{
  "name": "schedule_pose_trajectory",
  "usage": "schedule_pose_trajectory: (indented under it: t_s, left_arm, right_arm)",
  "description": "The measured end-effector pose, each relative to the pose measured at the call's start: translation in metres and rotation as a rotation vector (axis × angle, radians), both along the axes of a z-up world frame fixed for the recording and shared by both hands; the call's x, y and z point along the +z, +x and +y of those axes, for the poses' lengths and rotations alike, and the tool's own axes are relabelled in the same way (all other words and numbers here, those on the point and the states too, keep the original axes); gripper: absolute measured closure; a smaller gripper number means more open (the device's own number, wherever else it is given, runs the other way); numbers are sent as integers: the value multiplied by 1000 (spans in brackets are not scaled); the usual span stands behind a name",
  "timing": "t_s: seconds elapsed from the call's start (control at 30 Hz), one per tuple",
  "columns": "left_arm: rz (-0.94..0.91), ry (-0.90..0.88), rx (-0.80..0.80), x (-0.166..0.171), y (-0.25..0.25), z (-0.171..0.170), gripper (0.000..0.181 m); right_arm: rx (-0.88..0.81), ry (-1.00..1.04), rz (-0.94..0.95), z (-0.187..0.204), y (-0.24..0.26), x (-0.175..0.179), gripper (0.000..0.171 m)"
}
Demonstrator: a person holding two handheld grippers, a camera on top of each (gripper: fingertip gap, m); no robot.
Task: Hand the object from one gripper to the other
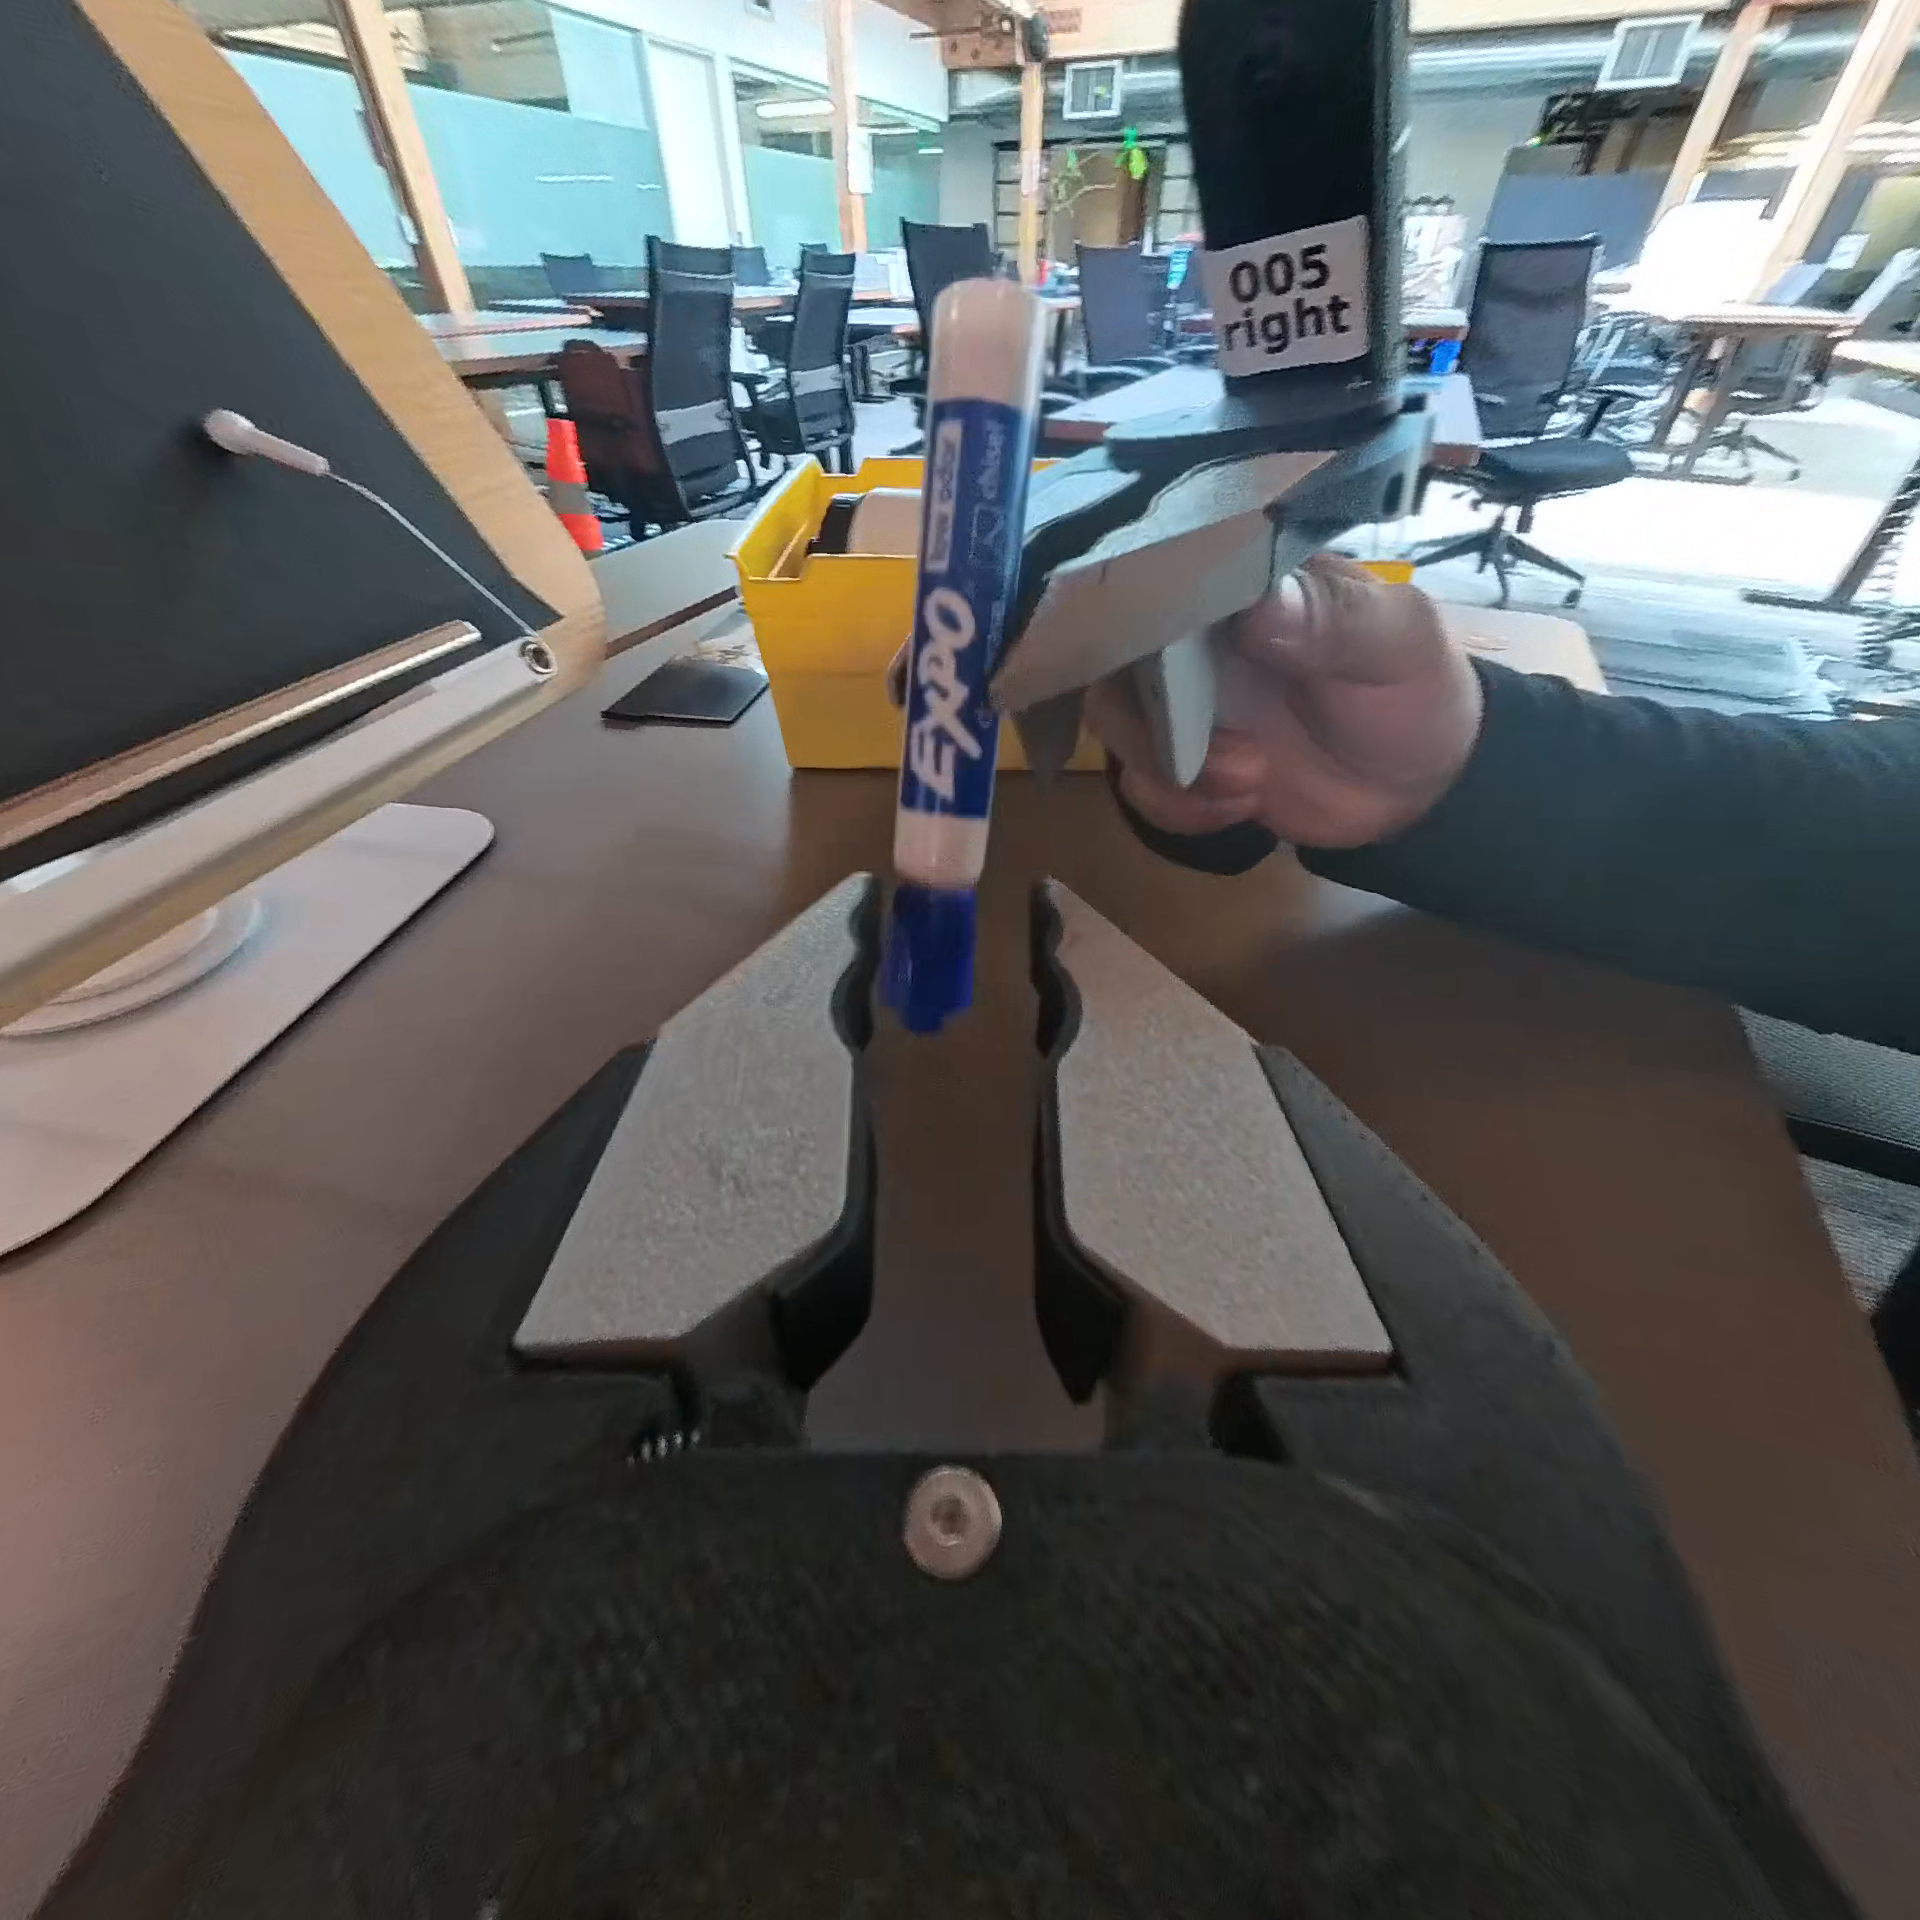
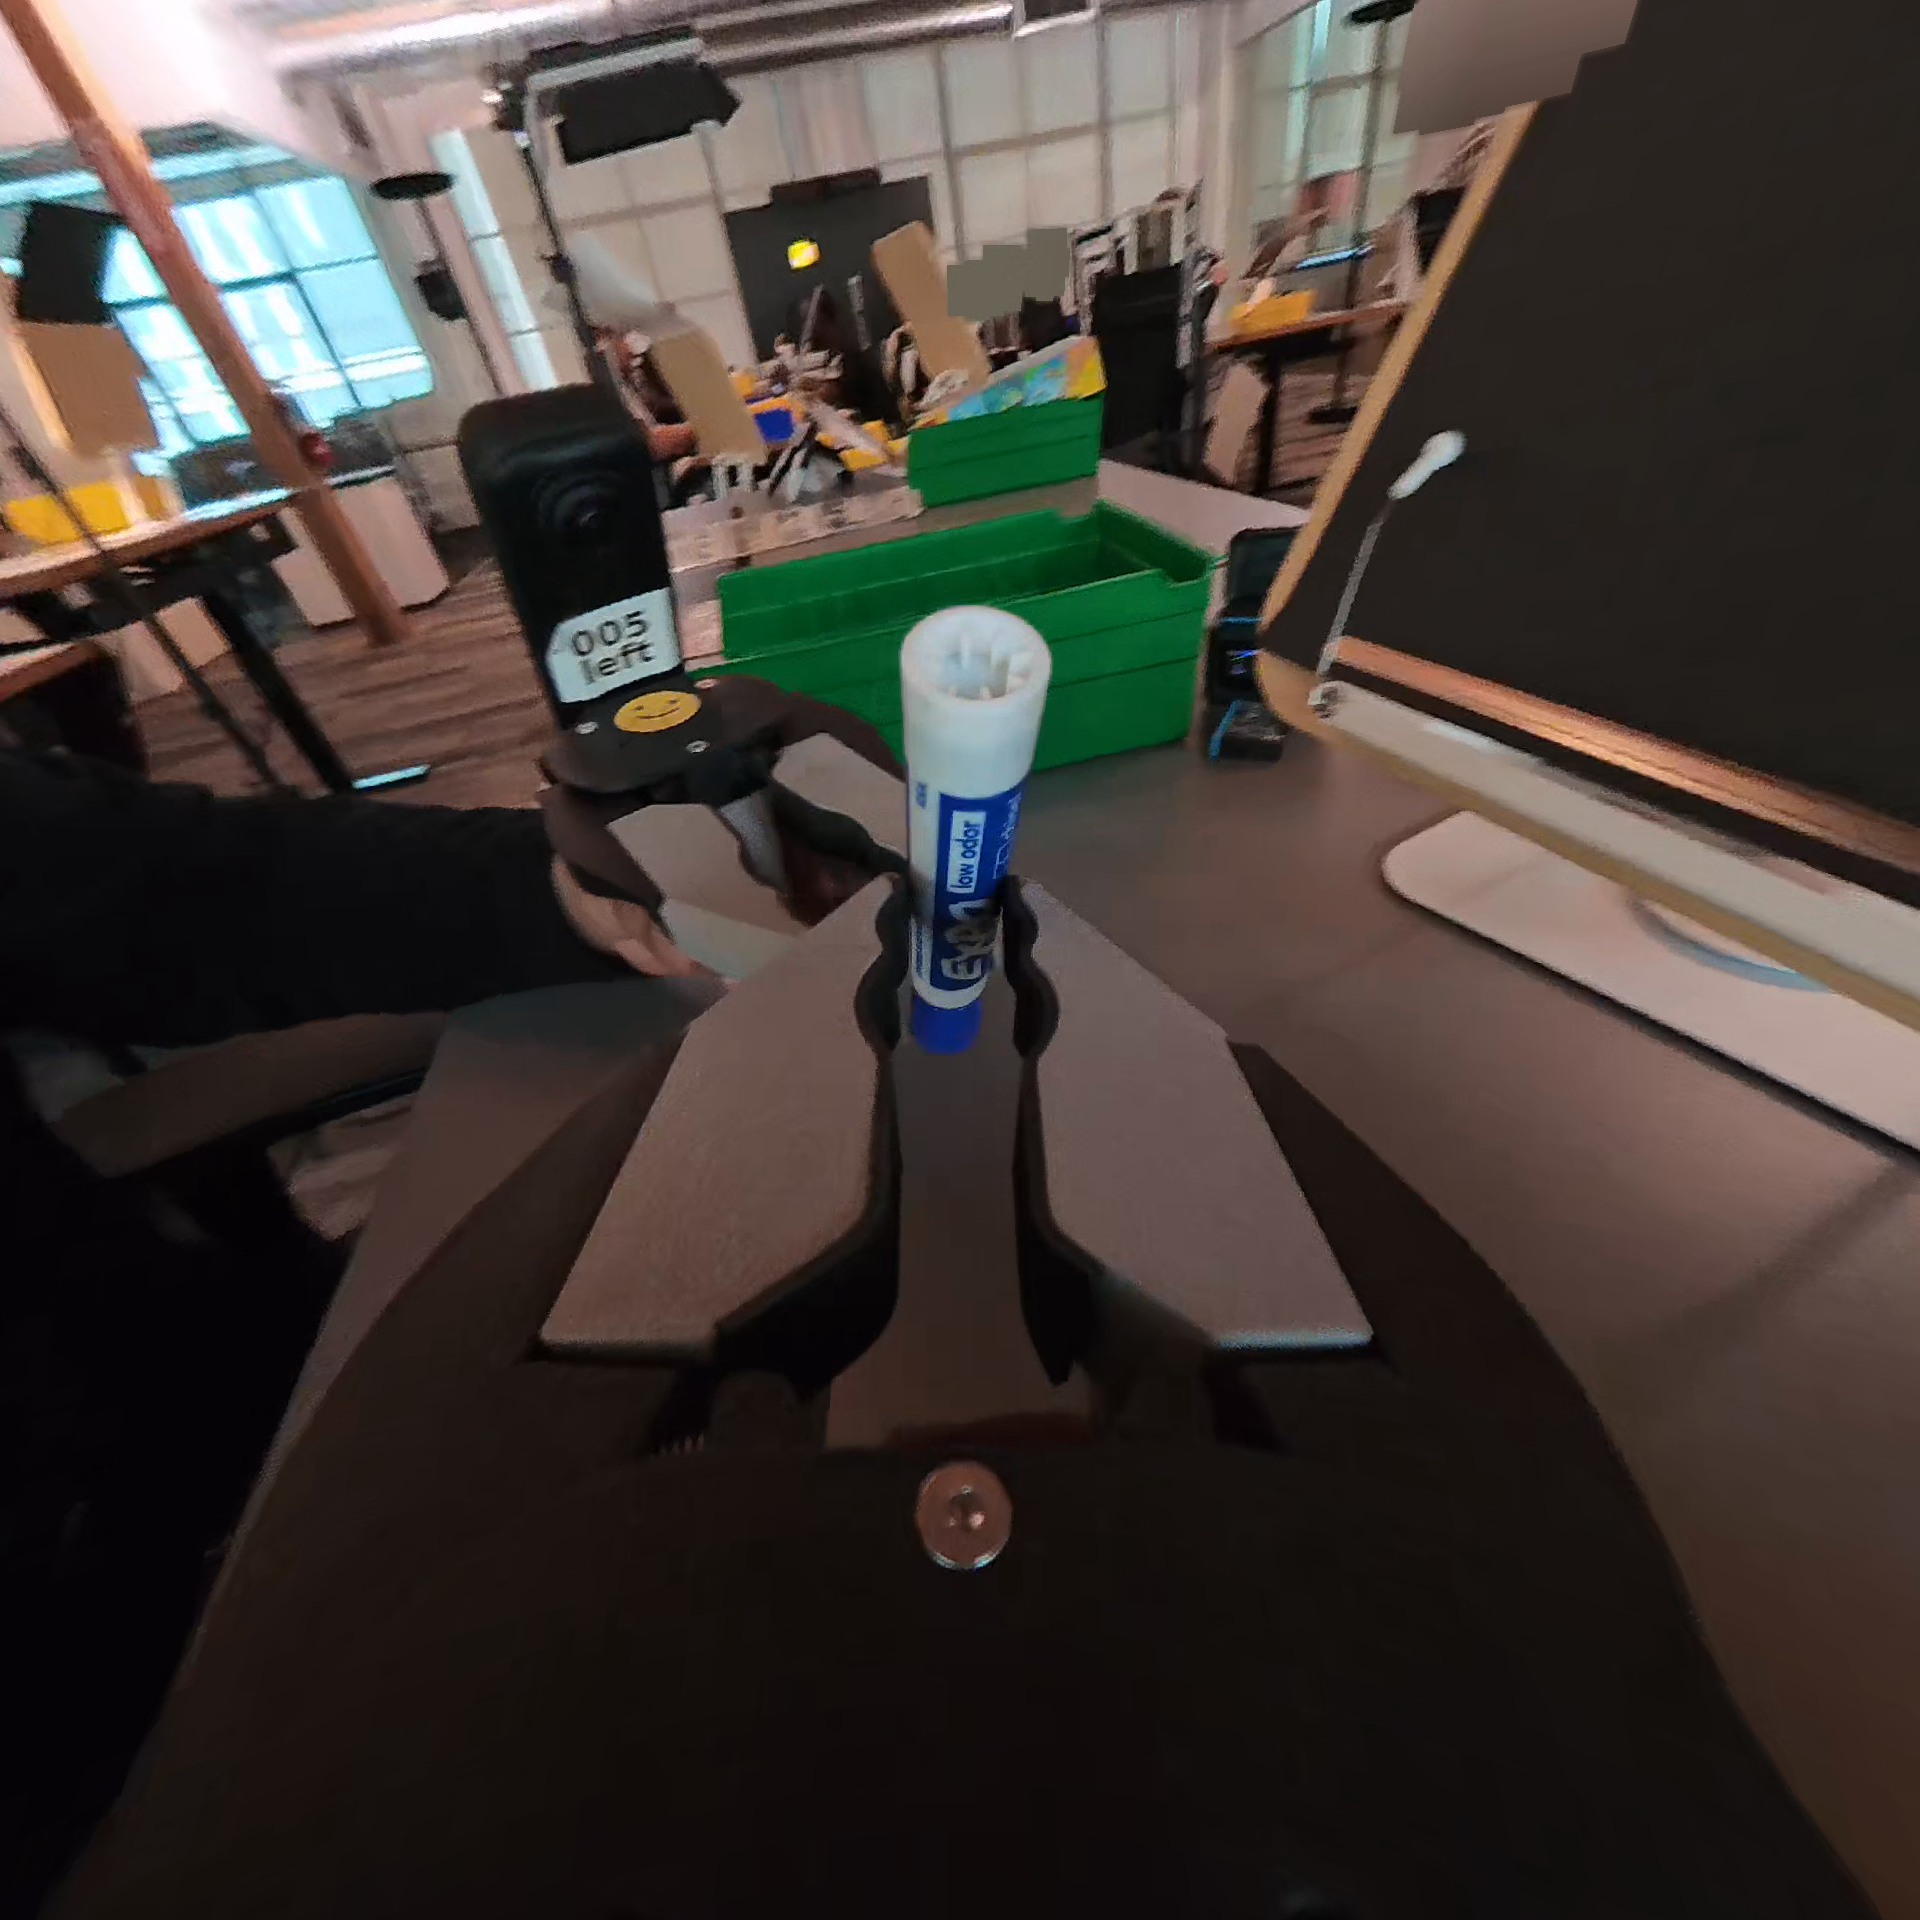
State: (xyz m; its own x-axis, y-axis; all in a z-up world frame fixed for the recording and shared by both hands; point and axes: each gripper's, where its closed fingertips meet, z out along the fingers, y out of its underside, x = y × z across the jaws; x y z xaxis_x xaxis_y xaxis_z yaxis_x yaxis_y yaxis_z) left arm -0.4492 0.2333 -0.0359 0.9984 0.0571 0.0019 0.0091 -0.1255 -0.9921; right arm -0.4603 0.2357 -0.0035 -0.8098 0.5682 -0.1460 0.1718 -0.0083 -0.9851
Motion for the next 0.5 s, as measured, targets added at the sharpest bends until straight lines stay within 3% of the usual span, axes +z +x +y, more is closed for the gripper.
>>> schedule_pose_trajectory:
  t_s: [0.13, 0.2, 0.3, 0.43, 0.5]
  left_arm:
    - [-60, 26, 10, 4, -6, -5, 150]
    - [-123, 46, -4, 7, -8, -6, 149]
    - [-205, 72, -22, 12, -10, -9, 132]
    - [-589, 176, -232, 33, 4, -16, 120]
    - [-789, 233, -360, 43, 6, -24, 126]
  right_arm:
    - [-207, 182, 119, 25, -15, -2, 156]
    - [-340, 387, 230, 36, -23, -9, 156]
    - [-435, 689, 449, 36, -27, -14, 157]
    - [-554, 1038, 798, 35, -26, -6, 157]
    - [-601, 1170, 913, 33, -24, 0, 157]
